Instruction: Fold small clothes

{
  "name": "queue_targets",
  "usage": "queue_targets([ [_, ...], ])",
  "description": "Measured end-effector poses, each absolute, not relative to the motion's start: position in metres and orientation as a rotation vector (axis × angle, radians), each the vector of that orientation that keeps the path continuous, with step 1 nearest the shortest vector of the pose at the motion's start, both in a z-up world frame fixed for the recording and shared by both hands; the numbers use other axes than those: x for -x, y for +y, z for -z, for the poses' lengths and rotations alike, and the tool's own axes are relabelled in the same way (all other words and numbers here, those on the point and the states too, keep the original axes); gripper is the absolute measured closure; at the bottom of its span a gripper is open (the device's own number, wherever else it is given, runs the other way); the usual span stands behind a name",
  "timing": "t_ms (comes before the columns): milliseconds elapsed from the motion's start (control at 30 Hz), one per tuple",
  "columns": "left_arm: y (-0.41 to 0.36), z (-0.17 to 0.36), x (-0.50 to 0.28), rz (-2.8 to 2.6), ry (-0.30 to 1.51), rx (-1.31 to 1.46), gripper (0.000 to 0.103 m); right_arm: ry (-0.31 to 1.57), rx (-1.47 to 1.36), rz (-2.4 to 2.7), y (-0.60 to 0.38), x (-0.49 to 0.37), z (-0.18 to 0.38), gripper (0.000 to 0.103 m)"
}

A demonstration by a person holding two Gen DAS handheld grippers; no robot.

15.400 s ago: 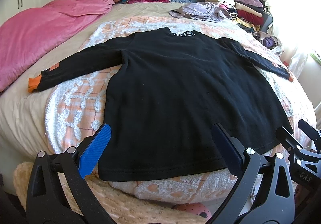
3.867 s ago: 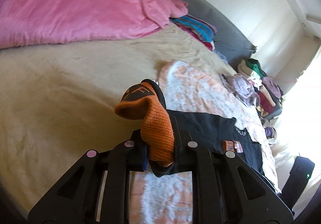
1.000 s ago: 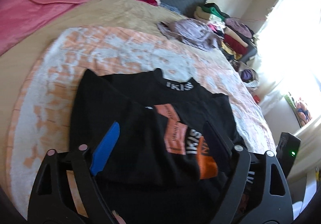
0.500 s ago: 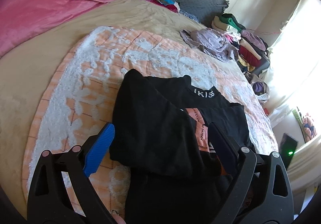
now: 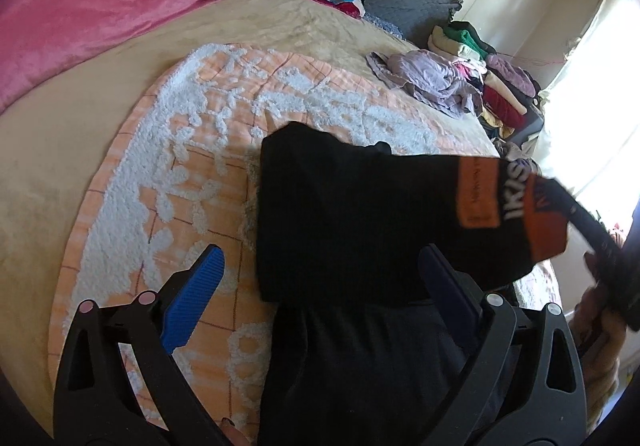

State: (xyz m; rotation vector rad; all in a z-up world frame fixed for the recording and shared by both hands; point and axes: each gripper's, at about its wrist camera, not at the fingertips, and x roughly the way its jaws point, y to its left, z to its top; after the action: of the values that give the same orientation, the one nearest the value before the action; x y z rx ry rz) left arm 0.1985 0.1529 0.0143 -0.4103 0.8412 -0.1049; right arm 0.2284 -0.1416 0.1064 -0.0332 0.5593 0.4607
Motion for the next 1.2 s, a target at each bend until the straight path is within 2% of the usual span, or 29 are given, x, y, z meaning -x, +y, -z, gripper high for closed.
queue_targets([
  [433, 0.129, -0.01, -0.211, 0.137, 0.872, 0.349, 0.012, 0.636, 0.061, -0.271, -0.19, -0.242, -0.057, 0.092],
  [900, 0.092, -0.008, -0.232, 0.185, 0.891, 0.246, 0.012, 0.686, 0.065, -0.223, -0.196, -0.246, -0.037, 0.092],
  [1200, 0.079, -0.004, -0.24, 0.201, 0.902, 0.214, 0.012, 0.698, 0.061, -0.195, -0.202, -0.246, -0.032, 0.086],
])
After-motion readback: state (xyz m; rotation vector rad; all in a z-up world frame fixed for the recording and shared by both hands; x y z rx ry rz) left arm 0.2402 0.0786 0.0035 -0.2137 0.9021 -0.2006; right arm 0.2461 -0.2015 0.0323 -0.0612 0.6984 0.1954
